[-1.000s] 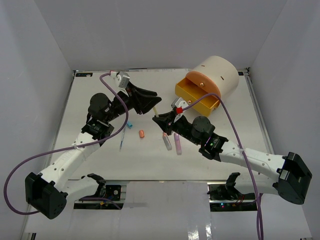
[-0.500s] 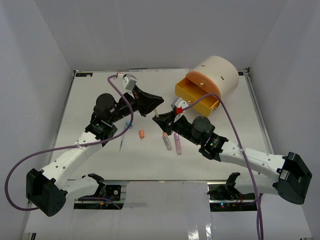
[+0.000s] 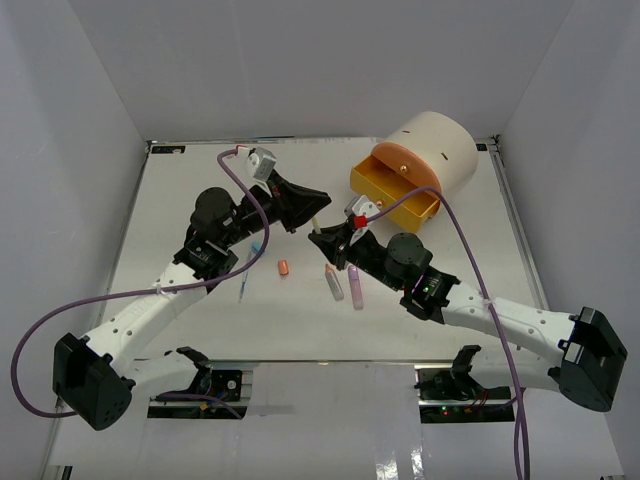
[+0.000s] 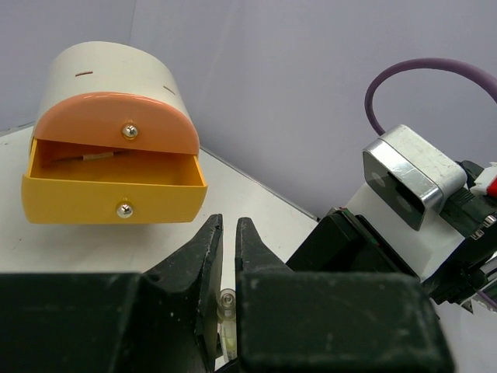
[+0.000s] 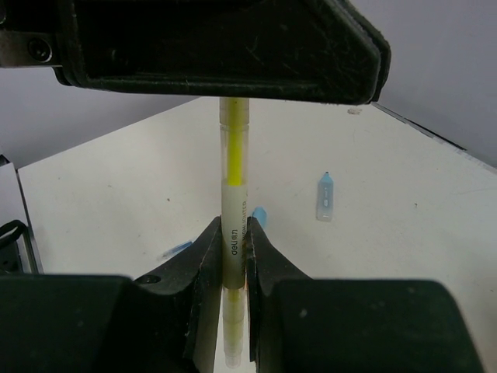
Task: Sort the stationery into containers
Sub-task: Close the pen cap on the pen.
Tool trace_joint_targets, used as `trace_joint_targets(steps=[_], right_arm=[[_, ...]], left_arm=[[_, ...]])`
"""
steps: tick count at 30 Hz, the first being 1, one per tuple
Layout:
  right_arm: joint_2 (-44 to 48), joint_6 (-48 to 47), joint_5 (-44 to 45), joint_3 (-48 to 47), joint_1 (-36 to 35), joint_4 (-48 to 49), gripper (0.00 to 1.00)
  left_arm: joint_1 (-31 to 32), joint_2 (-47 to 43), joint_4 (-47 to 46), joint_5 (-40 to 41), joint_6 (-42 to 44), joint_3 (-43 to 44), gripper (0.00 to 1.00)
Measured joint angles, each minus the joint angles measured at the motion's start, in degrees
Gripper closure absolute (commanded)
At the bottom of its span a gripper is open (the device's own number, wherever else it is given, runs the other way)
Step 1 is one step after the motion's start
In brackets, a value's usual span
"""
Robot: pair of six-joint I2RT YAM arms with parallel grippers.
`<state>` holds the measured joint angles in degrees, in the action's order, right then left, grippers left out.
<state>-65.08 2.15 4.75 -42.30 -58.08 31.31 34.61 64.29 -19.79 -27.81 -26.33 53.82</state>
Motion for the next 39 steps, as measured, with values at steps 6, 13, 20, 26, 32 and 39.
trace_joint_targets(steps=[6, 13, 20, 26, 32, 39], right_arm=[[0.24, -1.51, 0.96, -0.07, 0.00, -0.79, 0.92], [0.24, -3.19, 1.25, -0.50, 0.20, -1.88, 0.92], [0.22, -4.26, 1.20, -1.57, 0.46, -4.20, 0.92], [0.00, -4.66, 1.05, -2.54, 0.70, -4.61, 0.92], [-0.33, -4.79, 0.94, -2.60, 0.87, -5.14, 0.92], [-0.44, -5.16, 0.85, -2.93, 1.11, -5.27, 0.92]], left_arm=[[0.17, 0.02, -1.01, 0.28, -0.79, -0.70, 1.00], [0.28, 0.22, -2.99, 0.66, -1.62, -1.81, 1.00], [0.31, 0.22, -4.63, 1.55, -2.19, -2.78, 1.00], [0.31, 0.24, -6.43, 1.95, -2.29, -3.10, 1.00], [0.31, 0.35, -9.35, 2.58, -3.34, -4.96, 1.00], [0.31, 0.57, -10.95, 3.02, -3.76, -5.46, 1.00]])
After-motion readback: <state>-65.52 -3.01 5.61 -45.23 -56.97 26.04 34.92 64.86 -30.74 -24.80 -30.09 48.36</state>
